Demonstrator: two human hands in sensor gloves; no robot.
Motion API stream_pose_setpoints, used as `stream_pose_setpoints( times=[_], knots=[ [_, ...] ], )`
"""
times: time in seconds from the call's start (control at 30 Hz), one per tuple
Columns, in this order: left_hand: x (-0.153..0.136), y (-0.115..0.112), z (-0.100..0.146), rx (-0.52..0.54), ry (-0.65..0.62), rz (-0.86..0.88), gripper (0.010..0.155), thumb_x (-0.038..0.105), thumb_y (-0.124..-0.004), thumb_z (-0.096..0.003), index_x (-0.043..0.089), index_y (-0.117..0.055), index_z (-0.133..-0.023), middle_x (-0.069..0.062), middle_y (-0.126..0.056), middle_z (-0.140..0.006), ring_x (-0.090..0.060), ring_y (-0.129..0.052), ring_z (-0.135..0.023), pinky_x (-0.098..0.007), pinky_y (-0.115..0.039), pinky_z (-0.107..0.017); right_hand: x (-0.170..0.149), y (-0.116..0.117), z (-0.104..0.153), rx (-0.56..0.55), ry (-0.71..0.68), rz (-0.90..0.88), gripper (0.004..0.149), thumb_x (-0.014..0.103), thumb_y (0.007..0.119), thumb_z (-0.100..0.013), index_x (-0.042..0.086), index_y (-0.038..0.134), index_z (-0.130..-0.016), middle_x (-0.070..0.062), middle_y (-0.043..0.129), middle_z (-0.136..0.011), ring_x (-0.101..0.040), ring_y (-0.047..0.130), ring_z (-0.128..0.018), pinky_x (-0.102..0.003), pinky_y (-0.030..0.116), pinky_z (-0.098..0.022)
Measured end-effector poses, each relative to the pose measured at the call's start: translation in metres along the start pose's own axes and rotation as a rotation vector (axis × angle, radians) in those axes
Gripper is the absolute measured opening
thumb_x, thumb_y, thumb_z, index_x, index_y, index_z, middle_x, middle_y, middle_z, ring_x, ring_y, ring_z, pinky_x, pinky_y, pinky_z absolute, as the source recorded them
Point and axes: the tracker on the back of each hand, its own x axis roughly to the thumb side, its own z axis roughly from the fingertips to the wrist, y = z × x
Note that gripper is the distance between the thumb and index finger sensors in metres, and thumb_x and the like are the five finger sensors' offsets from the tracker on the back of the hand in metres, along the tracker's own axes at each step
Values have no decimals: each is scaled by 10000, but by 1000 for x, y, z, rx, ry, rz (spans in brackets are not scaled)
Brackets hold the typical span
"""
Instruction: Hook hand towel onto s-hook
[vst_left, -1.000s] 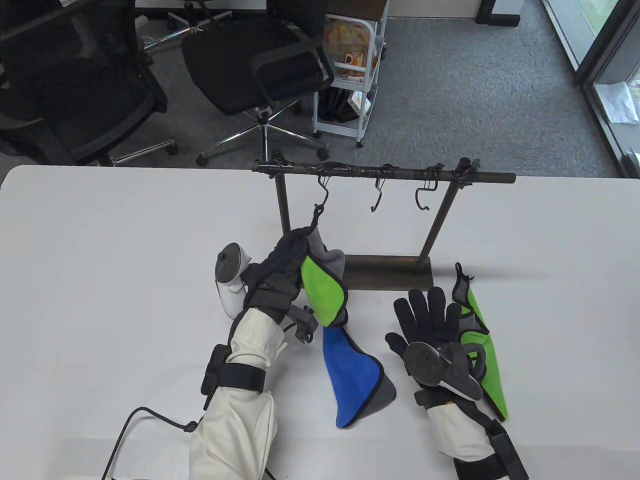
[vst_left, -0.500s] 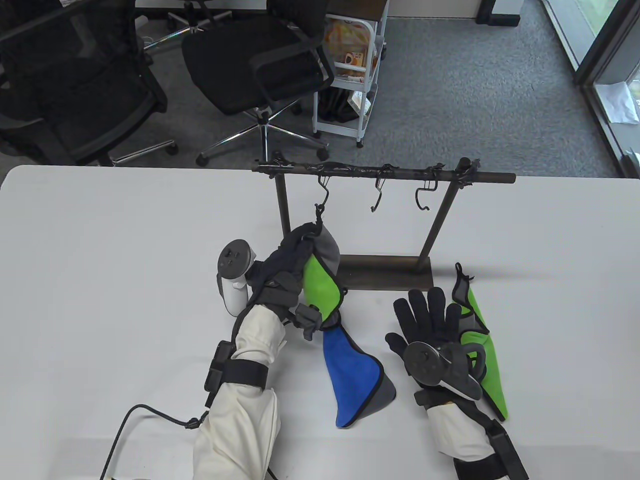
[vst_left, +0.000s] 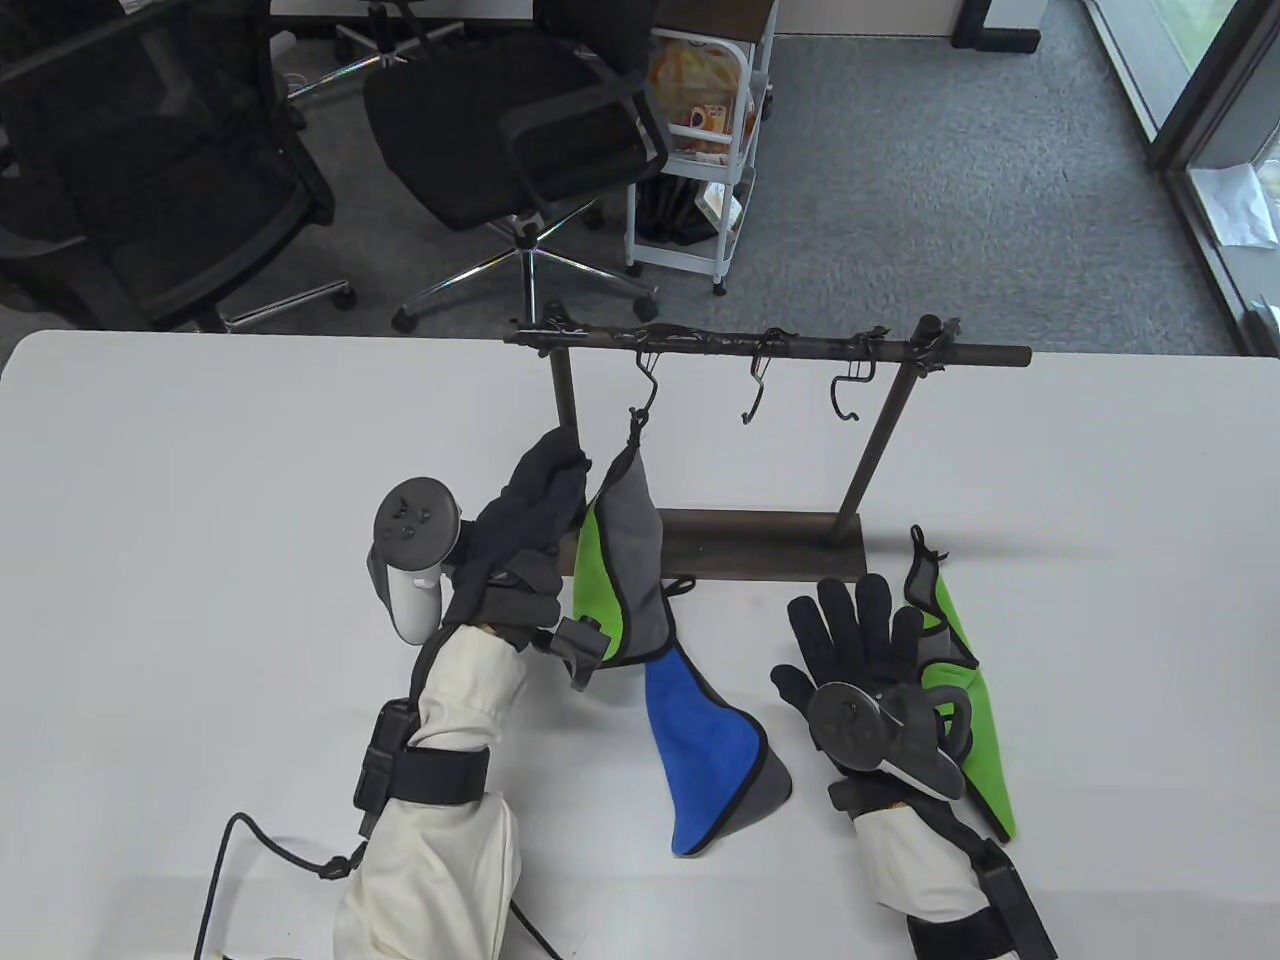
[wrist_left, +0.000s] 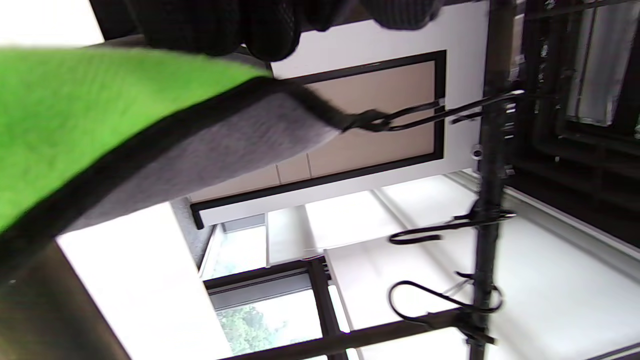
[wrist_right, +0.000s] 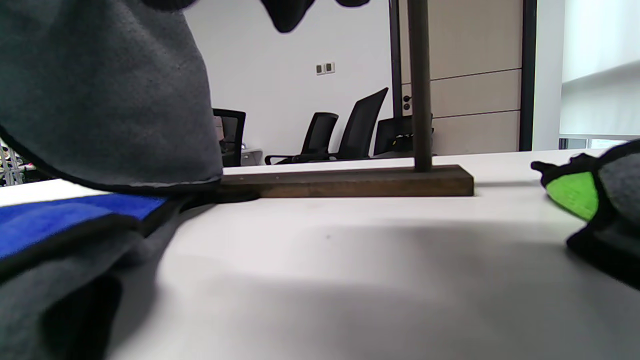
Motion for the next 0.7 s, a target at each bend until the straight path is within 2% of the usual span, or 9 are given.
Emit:
stream_pose_setpoints(
  times=[0.17, 0.37, 0.7],
  knots=[
    [16, 4, 14, 4, -79, 0, 617, 392, -625, -578, 159, -505, -1137, -157, -630, -1118, -453, -659, -984, -456, -725, -698, 0, 0, 0, 1, 1, 0, 665, 467, 500, -589, 136, 351, -1147, -203, 201, -1183, -450, 12, -1013, -662, 66, -652],
    [21, 7, 35, 45, -163, -137, 613, 387, -628, -575, 147, -527, -1130, -167, -652, -1104, -458, -673, -973, -460, -734, -688, -1, 1, 0, 4, 2, 3, 666, 467, 500, -589, 136, 350, -1147, -204, 200, -1183, -449, 12, -1013, -662, 66, -652],
    [-16, 14, 56, 104, -162, -386, 613, 395, -619, -577, 118, -564, -1121, -199, -682, -1085, -485, -692, -952, -485, -742, -668, -1, 0, 0, 5, 6, 4, 667, 467, 500, -589, 137, 346, -1147, -201, 194, -1183, -449, 10, -1013, -662, 66, -653]
  ],
)
